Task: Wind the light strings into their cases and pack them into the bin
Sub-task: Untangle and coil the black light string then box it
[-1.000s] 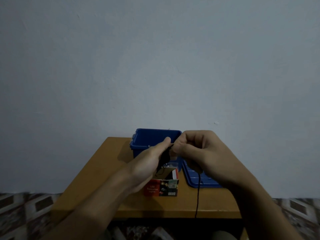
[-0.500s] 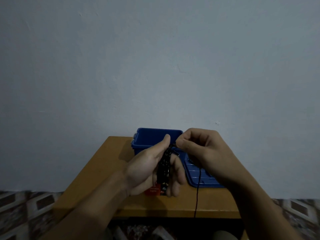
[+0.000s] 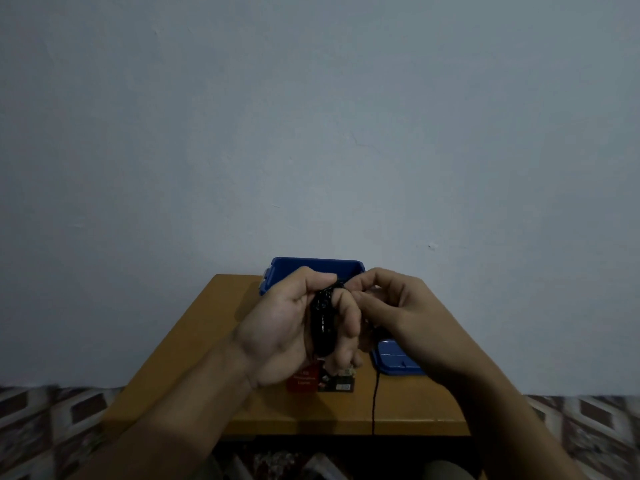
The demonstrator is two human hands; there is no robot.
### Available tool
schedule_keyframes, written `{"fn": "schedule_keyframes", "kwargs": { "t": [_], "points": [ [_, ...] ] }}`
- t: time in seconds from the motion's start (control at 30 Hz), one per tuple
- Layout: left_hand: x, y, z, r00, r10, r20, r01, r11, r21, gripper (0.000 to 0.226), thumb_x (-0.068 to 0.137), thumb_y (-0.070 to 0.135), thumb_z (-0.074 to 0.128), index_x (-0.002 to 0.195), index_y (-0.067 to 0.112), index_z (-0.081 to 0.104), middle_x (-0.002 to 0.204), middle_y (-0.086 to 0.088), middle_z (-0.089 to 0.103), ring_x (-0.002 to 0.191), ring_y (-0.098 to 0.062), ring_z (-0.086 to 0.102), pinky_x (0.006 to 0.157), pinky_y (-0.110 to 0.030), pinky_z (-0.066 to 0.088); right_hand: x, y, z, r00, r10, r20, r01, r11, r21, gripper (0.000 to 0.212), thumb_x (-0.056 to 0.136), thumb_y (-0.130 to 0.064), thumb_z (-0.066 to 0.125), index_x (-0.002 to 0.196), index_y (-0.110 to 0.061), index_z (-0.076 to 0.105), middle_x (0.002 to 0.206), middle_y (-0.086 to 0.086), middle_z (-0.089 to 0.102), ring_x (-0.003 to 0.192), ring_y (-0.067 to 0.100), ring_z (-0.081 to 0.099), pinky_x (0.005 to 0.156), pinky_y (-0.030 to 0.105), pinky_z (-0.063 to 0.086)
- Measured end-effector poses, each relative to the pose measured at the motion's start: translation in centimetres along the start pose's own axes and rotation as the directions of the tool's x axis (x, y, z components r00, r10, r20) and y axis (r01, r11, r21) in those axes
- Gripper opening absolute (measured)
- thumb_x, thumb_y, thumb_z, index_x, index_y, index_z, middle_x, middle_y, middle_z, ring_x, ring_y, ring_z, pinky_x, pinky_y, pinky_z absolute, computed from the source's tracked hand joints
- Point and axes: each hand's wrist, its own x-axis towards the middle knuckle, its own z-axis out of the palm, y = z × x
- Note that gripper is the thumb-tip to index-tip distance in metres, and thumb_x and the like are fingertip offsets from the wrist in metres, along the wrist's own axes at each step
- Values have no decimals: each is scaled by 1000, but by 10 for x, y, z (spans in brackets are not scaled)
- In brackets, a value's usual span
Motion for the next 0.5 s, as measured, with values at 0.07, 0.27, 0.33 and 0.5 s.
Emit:
{"fn": "schedule_keyframes", "kwargs": {
  "t": [0.07, 0.27, 0.33, 0.5],
  "points": [
    [1, 2, -1, 1000, 15, 5, -15, 999, -28, 57, 95, 42, 29, 81, 5, 71, 67, -14, 69, 62, -23, 64, 80, -42, 44, -1, 4, 2, 1000, 12, -6, -13, 1000, -16, 16, 101, -18, 56, 100, -6, 65, 78, 17, 71, 67, 23, 66, 68, 40, 57],
    [4, 4, 0, 997, 39, 61, -24, 975, -222, 58, 101, 36, 31, 116, -7, 66, 110, -27, 70, 101, -35, 70, 97, -44, 52, -5, 16, 13, 999, 44, 5, -44, 999, -26, 33, 100, 1, 49, 101, -21, 73, 89, 2, 76, 83, 19, 73, 72, 33, 60],
    [5, 3, 2, 998, 53, 46, -40, 967, -252, 64, 103, 41, 29, 127, -11, 59, 124, -30, 64, 112, -38, 65, 105, -47, 46, -7, 20, 18, 999, 50, 14, -49, 997, -67, 35, 95, 9, 49, 101, -15, 74, 96, 6, 76, 88, 24, 72, 73, 40, 62],
    [5, 7, 2, 999, 47, -2, -46, 963, -266, 93, 96, 71, 17, 148, -3, 36, 145, -24, 51, 136, -40, 48, 116, -50, 33, -10, 29, 29, 989, 116, 93, -114, 993, -23, 22, 100, -17, 56, 93, 0, 68, 92, 16, 73, 83, 29, 66, 76, 37, 54]
  ]
}}
